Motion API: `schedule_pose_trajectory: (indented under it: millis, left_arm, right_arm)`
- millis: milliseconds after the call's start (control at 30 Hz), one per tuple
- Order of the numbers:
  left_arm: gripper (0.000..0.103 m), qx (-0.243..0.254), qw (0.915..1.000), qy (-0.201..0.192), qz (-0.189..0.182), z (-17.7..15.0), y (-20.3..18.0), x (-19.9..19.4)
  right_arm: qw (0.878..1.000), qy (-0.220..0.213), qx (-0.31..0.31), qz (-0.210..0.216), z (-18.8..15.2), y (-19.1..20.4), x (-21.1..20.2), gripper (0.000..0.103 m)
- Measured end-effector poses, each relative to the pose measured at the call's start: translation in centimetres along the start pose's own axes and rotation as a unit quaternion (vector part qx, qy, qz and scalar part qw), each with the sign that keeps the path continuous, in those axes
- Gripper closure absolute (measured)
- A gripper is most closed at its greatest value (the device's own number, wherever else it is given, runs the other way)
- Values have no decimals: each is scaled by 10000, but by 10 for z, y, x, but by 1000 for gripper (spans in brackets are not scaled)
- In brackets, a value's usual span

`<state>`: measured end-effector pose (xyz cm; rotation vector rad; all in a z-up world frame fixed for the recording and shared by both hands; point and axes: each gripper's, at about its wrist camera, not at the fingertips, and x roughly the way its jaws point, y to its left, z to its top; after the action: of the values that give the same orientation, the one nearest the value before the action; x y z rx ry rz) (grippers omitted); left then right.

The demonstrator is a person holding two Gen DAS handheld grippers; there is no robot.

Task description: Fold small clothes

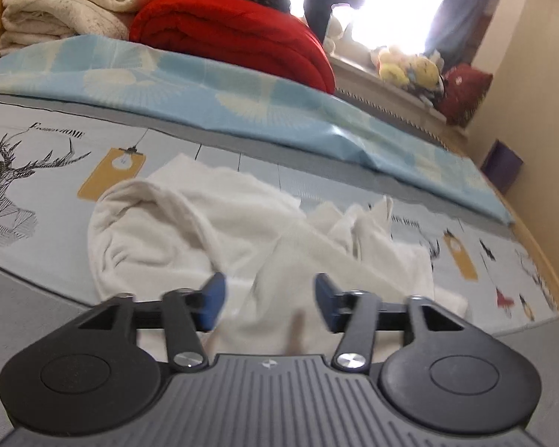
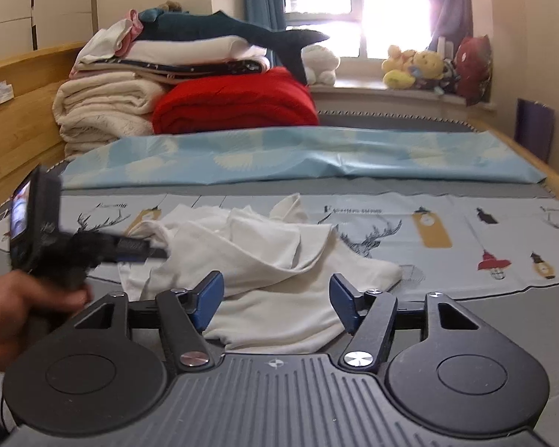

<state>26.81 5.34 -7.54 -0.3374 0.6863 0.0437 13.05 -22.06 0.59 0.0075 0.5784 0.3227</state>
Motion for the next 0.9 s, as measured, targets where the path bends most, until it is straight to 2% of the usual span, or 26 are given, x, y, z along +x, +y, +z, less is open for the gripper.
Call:
schedule_pose_trajectory:
  millis: [133, 167, 200, 267, 300, 433, 500, 533, 600, 667, 733, 900]
  left_arm:
    - [38, -137, 9999, 34, 14, 3, -4, 16]
    - [39, -124, 9999, 44, 4, 2, -5, 19]
    - [45, -83, 10000, 49, -9, 1, -7, 21]
    - [100, 140, 9997, 147, -115, -3, -11, 23]
    - [101, 326, 9992, 186, -101, -5, -15, 22]
    - [101, 1269, 9915, -218, -188, -9, -34, -19]
    - [101, 1453, 9885, -259, -333, -7, -32, -47]
    - [101, 1532, 9870, -248, -421, -6, -28, -61]
    - [101, 1744, 9831, -200, -515, -9, -14, -92]
    - [101, 1975, 9790, -225, -450, -20, 7, -127]
    - [101, 2049, 9780, -184, -357, -35, 37, -158]
    - [101, 2144, 9763, 275, -69, -62, 100, -195]
  right_arm:
    - [9997, 214, -76, -59, -2, -4, 5, 38]
    - [9997, 241, -49, -86, -3, -7, 5, 38]
    - [9997, 233, -6, -116, -3, -10, 4, 38]
    - [9996, 205, 61, -156, -5, -14, 2, 39]
    - [9996, 217, 95, -181, -5, -16, 2, 39]
    - [9988, 243, 237, -362, -5, -25, 1, 45]
    - [9980, 216, 376, -466, -2, -30, 2, 48]
    - [9974, 201, 442, -532, -1, -33, 3, 53]
    - [9958, 139, 632, -643, 3, -41, 3, 59]
    - [9931, 51, 928, -712, 4, -51, 1, 73]
    - [9888, 3, 1304, -729, 2, -63, 0, 80]
    - [9682, 192, 2374, -763, -13, -87, 4, 81]
